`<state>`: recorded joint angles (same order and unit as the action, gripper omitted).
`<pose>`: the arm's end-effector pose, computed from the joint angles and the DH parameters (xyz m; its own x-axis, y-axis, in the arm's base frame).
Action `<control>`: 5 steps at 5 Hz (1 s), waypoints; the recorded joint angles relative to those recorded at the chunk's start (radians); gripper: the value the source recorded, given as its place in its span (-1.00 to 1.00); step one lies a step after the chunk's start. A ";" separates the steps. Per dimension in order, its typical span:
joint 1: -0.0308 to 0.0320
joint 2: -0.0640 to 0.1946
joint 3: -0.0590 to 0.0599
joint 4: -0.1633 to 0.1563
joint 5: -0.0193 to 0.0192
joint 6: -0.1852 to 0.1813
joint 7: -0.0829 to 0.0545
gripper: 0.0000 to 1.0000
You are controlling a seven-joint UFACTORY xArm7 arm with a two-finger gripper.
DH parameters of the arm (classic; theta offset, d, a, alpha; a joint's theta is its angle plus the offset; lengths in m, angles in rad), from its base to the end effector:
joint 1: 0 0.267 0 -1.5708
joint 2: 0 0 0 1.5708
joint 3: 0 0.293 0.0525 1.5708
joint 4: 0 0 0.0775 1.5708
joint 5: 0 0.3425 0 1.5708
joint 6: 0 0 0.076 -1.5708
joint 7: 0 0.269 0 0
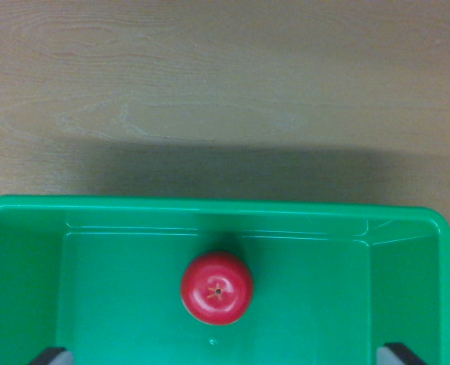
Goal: Pick fruit
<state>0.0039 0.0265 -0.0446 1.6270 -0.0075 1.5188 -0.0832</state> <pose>0.4975 -0.0221 0.3843 0.9958 0.0431 0.0806 0.0420 -0.9990 0.0154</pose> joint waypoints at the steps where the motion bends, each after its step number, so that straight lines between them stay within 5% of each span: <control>1: -0.0001 0.003 0.000 -0.004 0.0000 -0.006 -0.001 -1.00; 5: -0.0006 0.018 0.001 -0.030 -0.0003 -0.038 -0.005 -1.00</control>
<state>0.0033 0.0445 -0.0440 1.5967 -0.0078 1.4803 -0.0887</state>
